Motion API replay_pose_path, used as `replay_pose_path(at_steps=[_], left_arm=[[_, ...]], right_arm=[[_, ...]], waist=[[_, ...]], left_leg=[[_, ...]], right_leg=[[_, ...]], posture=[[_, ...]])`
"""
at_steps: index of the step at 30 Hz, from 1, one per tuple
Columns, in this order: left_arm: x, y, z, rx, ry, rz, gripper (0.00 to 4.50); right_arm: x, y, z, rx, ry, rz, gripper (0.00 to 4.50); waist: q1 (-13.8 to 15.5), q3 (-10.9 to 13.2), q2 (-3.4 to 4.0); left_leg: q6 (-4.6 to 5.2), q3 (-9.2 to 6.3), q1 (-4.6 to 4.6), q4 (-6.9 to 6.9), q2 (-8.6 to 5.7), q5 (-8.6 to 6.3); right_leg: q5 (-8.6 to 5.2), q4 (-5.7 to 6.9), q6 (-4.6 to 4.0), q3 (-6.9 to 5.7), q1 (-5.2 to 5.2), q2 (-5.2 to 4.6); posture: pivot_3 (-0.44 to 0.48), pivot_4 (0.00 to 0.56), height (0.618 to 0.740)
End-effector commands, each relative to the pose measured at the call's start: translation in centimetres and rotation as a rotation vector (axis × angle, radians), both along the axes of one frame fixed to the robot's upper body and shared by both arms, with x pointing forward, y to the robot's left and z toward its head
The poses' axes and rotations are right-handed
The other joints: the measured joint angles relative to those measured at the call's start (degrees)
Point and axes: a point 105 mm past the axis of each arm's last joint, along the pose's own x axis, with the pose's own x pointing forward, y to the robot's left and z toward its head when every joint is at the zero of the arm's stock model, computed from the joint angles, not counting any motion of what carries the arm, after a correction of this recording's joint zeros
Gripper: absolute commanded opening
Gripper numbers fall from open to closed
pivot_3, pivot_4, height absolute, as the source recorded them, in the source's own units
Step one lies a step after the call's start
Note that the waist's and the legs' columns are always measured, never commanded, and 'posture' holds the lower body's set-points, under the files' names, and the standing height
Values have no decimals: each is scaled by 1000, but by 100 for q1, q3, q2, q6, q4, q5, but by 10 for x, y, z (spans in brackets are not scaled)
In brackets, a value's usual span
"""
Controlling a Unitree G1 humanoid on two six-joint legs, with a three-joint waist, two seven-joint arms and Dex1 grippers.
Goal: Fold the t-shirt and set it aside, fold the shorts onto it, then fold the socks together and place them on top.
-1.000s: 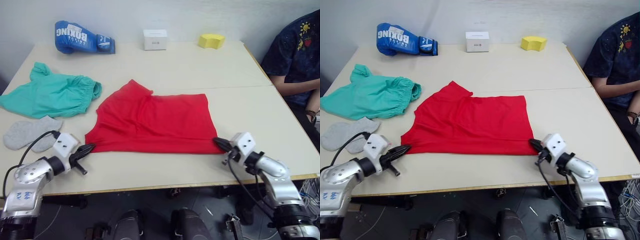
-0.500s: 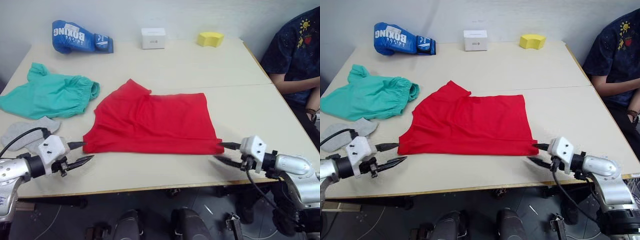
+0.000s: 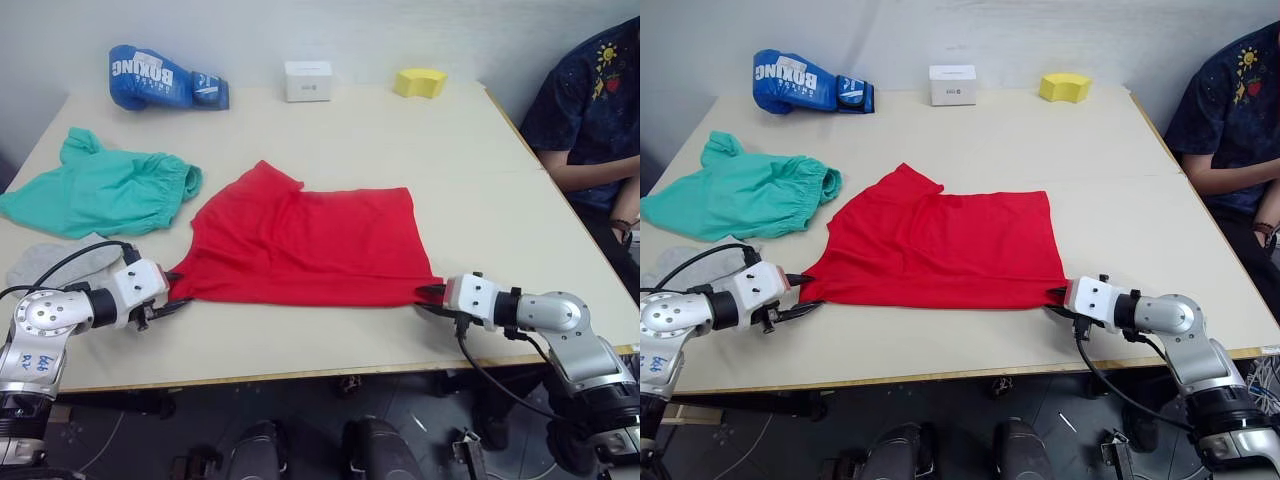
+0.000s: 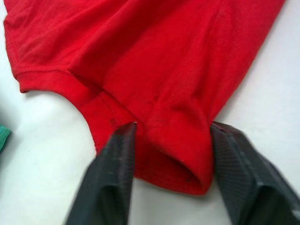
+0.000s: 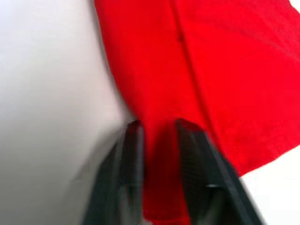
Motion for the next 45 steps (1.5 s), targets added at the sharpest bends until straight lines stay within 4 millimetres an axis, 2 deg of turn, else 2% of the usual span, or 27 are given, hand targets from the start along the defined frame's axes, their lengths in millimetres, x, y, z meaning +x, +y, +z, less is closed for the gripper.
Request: replay_pose_path(at_steps=[1,4,5,8,11,14,18,23,28,34,35,37,38,41,45], left_arm=[[-10,14,-26,68,118,23,1065],[-17,15,-31,73,154,10,93],[-20,15,-31,72,159,1,25],[-30,5,-24,29,137,-65,25],[-41,0,-14,-17,110,-51,25],[-69,-7,-17,-11,152,-83,25],[-95,-8,-20,-40,167,-45,25],[-120,-7,-23,-55,177,16,25],[-134,-4,-28,-61,195,45,25],[-137,-11,-23,-138,194,53,25],[-139,-12,-24,-137,201,46,497],[-141,-10,-23,-131,200,49,986],[-141,-7,-21,-124,191,61,1354],[-140,10,-5,-150,182,126,2320],[-159,19,13,-249,365,130,3586]], right_arm=[[1,-12,-13,-43,57,-46,0],[-2,-12,-12,-33,91,-20,0],[-5,-12,-12,-25,101,-11,0],[-14,-13,-10,-20,122,25,0],[-22,-13,-7,-6,137,45,0],[-34,-14,-5,15,171,65,0],[-53,-18,-7,22,224,69,0],[-69,-24,-10,16,266,68,0],[-79,-24,-14,8,285,82,0],[-84,-22,-20,7,300,96,0],[-84,-23,-21,9,313,93,0],[-87,-20,-21,56,363,87,0],[-88,-19,-20,71,383,80,201],[-91,-16,-14,88,380,110,982],[-89,-24,7,137,424,86,2347]], waist=[[0,-19,20],[1,-42,45],[1,-46,49],[-5,-51,56],[-27,-51,56],[-38,-49,54],[-32,-48,51],[-22,-46,44],[1,-49,33],[12,-52,20],[13,-52,16],[13,-53,13],[15,-52,12],[18,-53,0],[16,-41,1]], left_leg=[[1,0,2,0,0,0],[6,0,3,-1,0,4],[11,0,4,-2,0,6],[16,0,4,-6,1,7],[5,1,1,-8,2,-6],[-3,5,-12,-5,2,-11],[5,8,-14,-4,2,-23],[14,5,-11,-4,4,-35],[-1,4,-10,-1,4,-41],[-2,2,-11,-4,4,-42],[-1,2,-11,-4,4,-41],[-1,1,-11,-4,6,-41],[-1,1,-11,-4,6,-41],[-2,-4,-11,-3,8,-42],[-4,-8,-12,-2,9,-41]], right_leg=[[0,1,0,0,1,0],[0,4,0,0,-1,0],[0,7,0,0,-1,0],[0,8,0,0,-4,1],[-4,4,-6,3,-4,2],[-6,-10,-3,4,-9,3],[-8,-25,-1,4,-6,3],[-9,-31,-4,2,-4,4],[-27,-40,-37,2,-3,4],[-30,-40,-42,1,-4,5],[-30,-40,-42,1,-4,5],[-30,-40,-42,0,-5,6],[-31,-39,-43,0,-4,6],[-33,-39,-47,-4,-5,7],[-37,-38,-54,-7,-9,6]], posture=[[0,150,740],[0,150,740],[0,150,740],[0,150,740],[0,150,740],[0,150,740],[0,150,740],[0,150,740],[0,150,740],[0,150,740],[0,150,740],[0,150,740],[0,150,740],[0,150,740],[0,150,740]])
